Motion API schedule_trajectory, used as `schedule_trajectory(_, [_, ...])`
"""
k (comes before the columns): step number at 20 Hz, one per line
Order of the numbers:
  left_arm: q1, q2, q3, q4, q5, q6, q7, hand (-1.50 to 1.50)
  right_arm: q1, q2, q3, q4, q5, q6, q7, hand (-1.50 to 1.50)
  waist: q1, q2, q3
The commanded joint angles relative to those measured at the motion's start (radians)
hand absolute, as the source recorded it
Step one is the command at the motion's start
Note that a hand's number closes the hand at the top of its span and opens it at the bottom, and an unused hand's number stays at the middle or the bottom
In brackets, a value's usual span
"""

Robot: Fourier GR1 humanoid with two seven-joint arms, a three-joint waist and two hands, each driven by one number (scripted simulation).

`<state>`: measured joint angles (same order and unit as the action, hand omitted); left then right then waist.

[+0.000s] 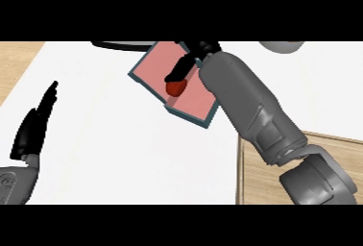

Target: Pick the bell pepper from the tray and place it in the cardboard box

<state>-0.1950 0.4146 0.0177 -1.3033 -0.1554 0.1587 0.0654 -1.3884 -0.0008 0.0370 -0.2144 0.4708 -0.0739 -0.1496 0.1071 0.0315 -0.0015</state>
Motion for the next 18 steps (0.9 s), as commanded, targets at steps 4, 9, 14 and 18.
schedule_trajectory(4, [0.009, -0.014, -0.013, 0.008, -0.022, 0.005, -0.004, 0.0, 0.04, 0.001, -0.029, -0.012, -0.098, -0.094, -0.14, -1.5, 0.003, -0.003, 0.001])
schedule_trajectory(9, [-0.005, 0.017, 0.029, -0.009, 0.016, -0.026, 0.015, 0.0, 0.008, 0.001, -0.146, -0.031, -0.197, -0.136, -0.186, -1.5, -0.018, -0.004, 0.002])
schedule_trajectory(14, [-0.004, 0.01, 0.041, 0.026, 0.003, -0.007, 0.009, 0.0, 0.014, -0.075, -0.231, -0.034, -0.261, -0.039, -0.262, -1.5, -0.053, -0.007, 0.002])
schedule_trajectory(18, [0.03, 0.017, 0.052, -0.015, 0.017, -0.021, -0.006, 0.0, 0.015, -0.155, -0.28, 0.005, -0.3, 0.036, -0.259, -1.5, -0.042, -0.007, 0.002])
